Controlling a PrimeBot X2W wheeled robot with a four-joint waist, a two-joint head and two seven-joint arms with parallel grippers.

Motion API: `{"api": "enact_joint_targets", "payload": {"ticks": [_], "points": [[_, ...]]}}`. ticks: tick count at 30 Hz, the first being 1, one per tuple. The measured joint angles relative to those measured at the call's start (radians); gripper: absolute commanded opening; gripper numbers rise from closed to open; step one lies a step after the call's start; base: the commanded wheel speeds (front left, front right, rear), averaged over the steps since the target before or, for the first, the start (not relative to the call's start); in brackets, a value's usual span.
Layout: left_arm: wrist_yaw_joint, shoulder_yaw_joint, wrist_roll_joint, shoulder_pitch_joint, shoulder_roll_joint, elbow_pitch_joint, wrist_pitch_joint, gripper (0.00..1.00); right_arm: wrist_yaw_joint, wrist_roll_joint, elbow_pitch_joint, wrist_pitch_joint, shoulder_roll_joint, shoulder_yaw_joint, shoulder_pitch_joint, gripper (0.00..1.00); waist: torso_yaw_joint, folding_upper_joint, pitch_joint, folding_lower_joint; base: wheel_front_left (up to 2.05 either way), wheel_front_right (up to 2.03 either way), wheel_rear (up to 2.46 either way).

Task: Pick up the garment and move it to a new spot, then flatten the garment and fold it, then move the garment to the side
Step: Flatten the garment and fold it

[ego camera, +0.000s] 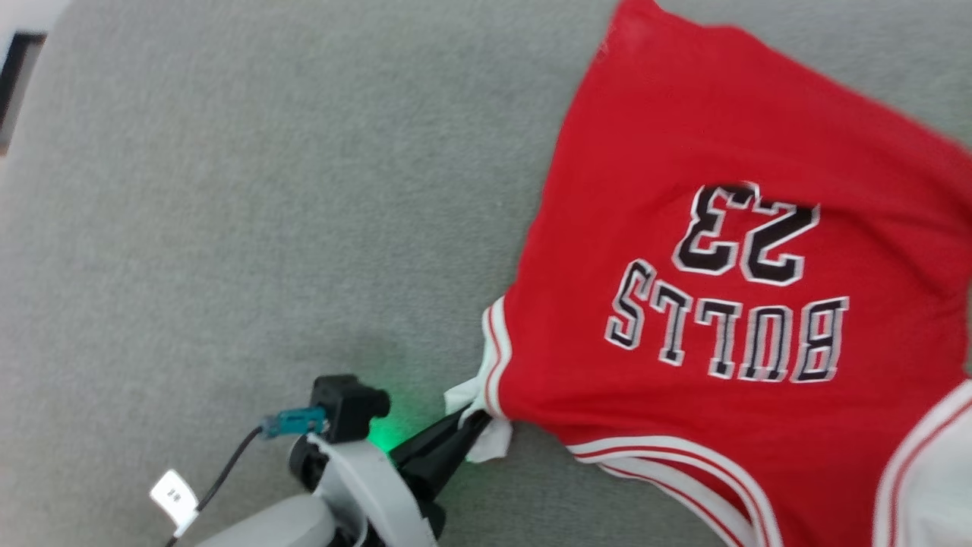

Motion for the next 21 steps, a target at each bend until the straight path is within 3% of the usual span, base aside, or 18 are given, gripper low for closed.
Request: {"api": "enact_joint_targets", "payload": {"ticks": [5,10,16,21], "points": [[0.034,0.030,0.014,0.041,0.039,-0.014,-0.003,0.00,0.000,0.111,-0.217,-0.010,-0.132,-0.028,0.257,0.00,-0.060,0.0000,-0.043,0.0000,0.00,0.00,0.00],[0.063,0.075,0.030,0.082,0.062,-0.037,-0.005,0.00,0.000,0.154,-0.346,-0.077,-0.165,-0.082,0.513,0.00,-0.119,0.0000,-0.074,0.0000,0.00,0.00,0.00],[0.080,0.128,0.052,0.113,0.072,-0.058,-0.005,0.00,0.000,0.132,-0.443,-0.117,-0.094,-0.100,0.778,0.00,-0.172,0.0000,-0.099,0.0000,0.00,0.00,0.00],[0.090,0.144,0.067,0.123,0.078,-0.062,-0.005,0.00,0.000,0.055,-0.462,-0.118,0.004,-0.104,0.835,0.00,-0.199,0.0000,-0.105,0.0000,0.00,0.00,0.00]]}}
